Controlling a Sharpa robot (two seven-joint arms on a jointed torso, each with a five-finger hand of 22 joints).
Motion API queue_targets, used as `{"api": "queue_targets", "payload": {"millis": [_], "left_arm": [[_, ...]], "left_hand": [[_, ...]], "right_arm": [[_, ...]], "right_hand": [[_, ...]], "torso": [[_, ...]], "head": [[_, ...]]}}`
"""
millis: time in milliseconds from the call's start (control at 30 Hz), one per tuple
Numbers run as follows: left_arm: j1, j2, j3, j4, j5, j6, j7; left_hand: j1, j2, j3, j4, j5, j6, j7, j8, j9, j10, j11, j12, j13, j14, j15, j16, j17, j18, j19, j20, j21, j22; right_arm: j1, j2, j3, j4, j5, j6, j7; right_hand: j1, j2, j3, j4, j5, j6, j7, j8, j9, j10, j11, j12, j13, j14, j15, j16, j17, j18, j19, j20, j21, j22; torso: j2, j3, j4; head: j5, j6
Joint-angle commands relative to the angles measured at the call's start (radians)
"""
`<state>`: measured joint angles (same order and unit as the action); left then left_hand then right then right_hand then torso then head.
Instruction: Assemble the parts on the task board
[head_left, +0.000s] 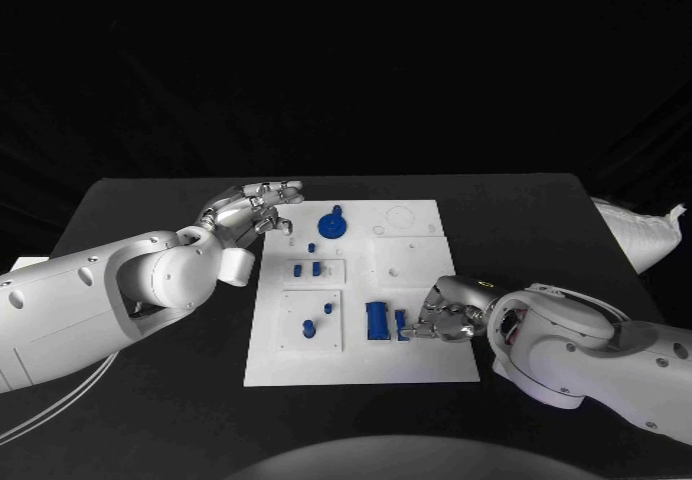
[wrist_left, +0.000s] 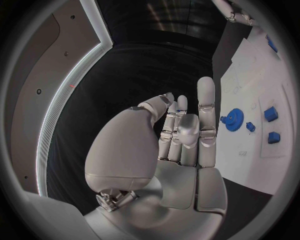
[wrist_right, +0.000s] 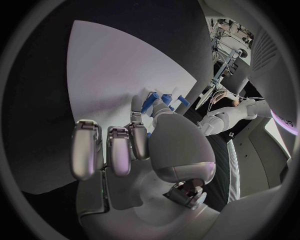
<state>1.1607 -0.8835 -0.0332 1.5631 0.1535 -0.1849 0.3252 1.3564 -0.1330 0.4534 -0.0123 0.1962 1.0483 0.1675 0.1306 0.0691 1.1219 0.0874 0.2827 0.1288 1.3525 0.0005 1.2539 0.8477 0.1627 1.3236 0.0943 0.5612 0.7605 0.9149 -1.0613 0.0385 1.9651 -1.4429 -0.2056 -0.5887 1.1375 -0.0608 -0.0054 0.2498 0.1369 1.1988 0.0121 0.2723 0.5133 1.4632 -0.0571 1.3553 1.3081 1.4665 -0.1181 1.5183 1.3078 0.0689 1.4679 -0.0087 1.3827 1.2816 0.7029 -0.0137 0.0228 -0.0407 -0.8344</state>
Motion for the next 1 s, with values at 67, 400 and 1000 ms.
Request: {"api": "queue_targets", "payload": {"millis": [67,400,1000], "left_arm": [[0.000,0.002,0.000,0.000,-0.003,0.018,0.004],[0.000,0.001,0.000,0.001,-0.003,0.018,0.003],[-0.001,0.000,0.000,-0.003,-0.003,0.017,0.003]], "left_hand": [[-0.005,0.003,-0.002,-0.001,0.001,-0.005,0.000,0.006,-0.001,-0.008,0.001,0.004,0.001,-0.008,0.001,-0.002,-0.001,0.018,-0.004,0.001,-0.003,-0.001],[-0.005,0.003,-0.002,-0.001,0.001,-0.005,0.000,0.006,-0.001,-0.008,0.001,0.004,0.001,-0.008,0.001,-0.002,-0.001,0.018,-0.004,0.001,-0.003,-0.001],[-0.004,0.004,-0.002,-0.002,0.001,-0.007,0.000,0.006,-0.001,-0.011,0.002,0.006,0.001,-0.008,0.001,-0.001,-0.001,0.018,-0.004,0.002,-0.004,-0.002]], "right_arm": [[-0.002,0.006,0.000,-0.003,-0.017,0.029,0.007],[-0.002,0.018,0.000,-0.021,-0.025,0.012,0.005],[-0.002,0.024,0.001,-0.044,0.065,-0.062,0.080]], "right_hand": [[0.010,-0.001,0.000,-0.004,0.001,-0.008,0.000,-0.002,0.001,0.057,-0.002,-0.004,0.141,0.088,-0.002,0.004,0.178,-0.008,0.018,-0.005,0.000,0.002],[0.009,0.021,-0.010,0.005,0.009,-0.007,0.001,-0.003,0.003,0.058,-0.002,0.000,0.143,0.088,-0.002,0.005,0.179,-0.008,0.019,-0.005,0.002,0.005],[0.008,0.022,-0.071,0.014,-0.019,-0.015,0.005,-0.011,0.008,0.053,0.002,-0.018,0.136,0.086,0.001,-0.003,0.167,-0.005,0.013,-0.003,-0.010,-0.011]], "torso": [[-0.001,0.0001,-0.0003],[0.000,0.0004,0.0001],[-0.003,0.0003,-0.0015]], "head": [[0.000,-0.001],[-0.001,0.001],[0.005,-0.002]]}}
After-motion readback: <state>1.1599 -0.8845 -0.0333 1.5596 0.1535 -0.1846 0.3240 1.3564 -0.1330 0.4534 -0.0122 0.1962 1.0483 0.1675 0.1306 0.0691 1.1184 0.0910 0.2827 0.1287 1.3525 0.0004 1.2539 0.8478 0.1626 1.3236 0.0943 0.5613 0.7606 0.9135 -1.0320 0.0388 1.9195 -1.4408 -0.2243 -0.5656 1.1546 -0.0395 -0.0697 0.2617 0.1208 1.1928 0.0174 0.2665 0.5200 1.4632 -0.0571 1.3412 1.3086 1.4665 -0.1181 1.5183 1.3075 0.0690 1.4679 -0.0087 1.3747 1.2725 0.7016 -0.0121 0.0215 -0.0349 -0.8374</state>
